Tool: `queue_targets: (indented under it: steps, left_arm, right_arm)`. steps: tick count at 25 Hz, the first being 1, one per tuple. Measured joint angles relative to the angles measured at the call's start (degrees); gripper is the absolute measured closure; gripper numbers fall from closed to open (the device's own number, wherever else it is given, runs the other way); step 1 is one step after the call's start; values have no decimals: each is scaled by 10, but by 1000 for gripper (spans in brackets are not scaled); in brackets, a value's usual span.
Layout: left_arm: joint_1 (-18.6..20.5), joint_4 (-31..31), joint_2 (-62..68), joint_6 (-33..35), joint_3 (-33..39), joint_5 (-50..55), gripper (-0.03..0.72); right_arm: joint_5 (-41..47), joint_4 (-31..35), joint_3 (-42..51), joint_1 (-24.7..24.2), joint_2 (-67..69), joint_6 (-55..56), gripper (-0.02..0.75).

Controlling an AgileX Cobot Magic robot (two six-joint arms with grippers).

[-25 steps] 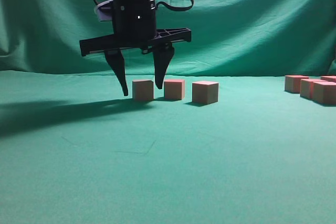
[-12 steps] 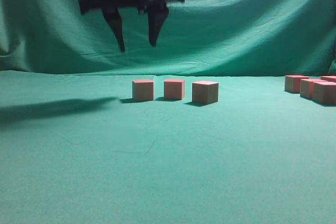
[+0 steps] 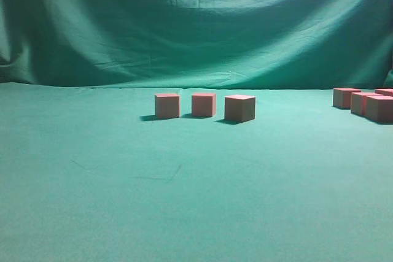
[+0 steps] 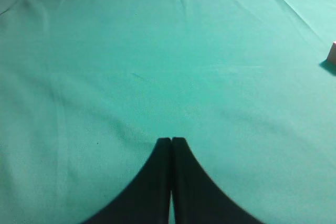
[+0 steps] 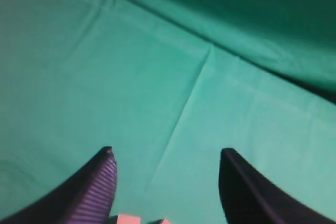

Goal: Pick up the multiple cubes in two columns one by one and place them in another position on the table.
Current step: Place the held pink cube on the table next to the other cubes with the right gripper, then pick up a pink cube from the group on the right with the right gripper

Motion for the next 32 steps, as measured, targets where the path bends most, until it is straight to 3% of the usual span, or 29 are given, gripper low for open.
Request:
queue_targets:
  steps: [6, 14, 22, 27, 32]
  left_arm:
    - [0, 0, 0, 0, 0, 0, 688]
    - [0, 0, 0, 0, 0, 0, 688]
    - [0, 0, 0, 0, 0, 0, 688]
    - [0, 0, 0, 0, 0, 0, 688]
    - [0, 0, 0, 0, 0, 0, 688]
  right_arm:
    - [1, -1, 64, -23, -165, -3, 337]
    - [5, -3, 339, -121, -350, 31, 337]
    - [-6, -21, 624, -269, -421, 78, 337]
    - [-85, 54, 738, -352, -415, 48, 337]
    - [-148, 141, 783, -422, -369, -28, 337]
